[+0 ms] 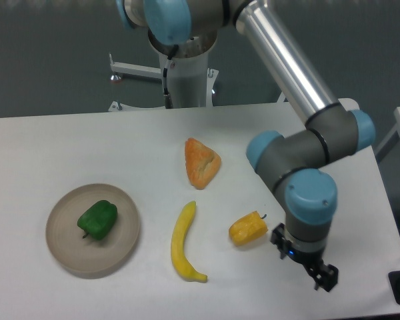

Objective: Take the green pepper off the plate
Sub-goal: 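Move the gripper over the plate above the green pepper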

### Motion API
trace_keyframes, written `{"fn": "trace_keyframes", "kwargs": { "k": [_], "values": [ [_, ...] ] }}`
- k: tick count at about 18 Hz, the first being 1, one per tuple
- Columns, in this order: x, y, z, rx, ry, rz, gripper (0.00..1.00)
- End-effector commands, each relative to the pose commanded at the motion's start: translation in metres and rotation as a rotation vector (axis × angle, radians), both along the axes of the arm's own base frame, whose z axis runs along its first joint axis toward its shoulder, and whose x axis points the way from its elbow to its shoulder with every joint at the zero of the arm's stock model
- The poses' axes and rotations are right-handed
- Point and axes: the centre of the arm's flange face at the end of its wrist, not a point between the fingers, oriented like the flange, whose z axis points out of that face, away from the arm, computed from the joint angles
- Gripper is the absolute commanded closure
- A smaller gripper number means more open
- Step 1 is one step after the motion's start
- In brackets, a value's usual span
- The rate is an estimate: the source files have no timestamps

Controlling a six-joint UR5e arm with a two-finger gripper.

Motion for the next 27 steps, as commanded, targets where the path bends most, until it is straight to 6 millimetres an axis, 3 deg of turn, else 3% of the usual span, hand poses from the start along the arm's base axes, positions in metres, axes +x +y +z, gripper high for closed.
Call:
{"fn": "trace_keyframes", "kwargs": {
  "k": [3, 5, 8, 11, 14, 19, 27],
  "values": [
    [0.048, 0.005, 0.02, 0.052, -0.079, 0.005, 0.0],
    [0.069, 0.002, 0.023, 0.069, -0.13, -0.006, 0.0],
    [0.116, 0.002, 0.027, 0.08, -0.215, 0.103, 0.0],
    [0.153, -0.004, 0.024, 0.085, -0.312, 0.108, 0.0],
    [0.188, -0.009, 0.006, 0.054, -0.404, 0.163, 0.0],
    [0.229, -0.013, -0.025, 0.017, -0.434, 0.219, 0.0],
    [0.263, -0.029, -0.048, -0.044, -0.425, 0.244, 0.0]
  ]
}}
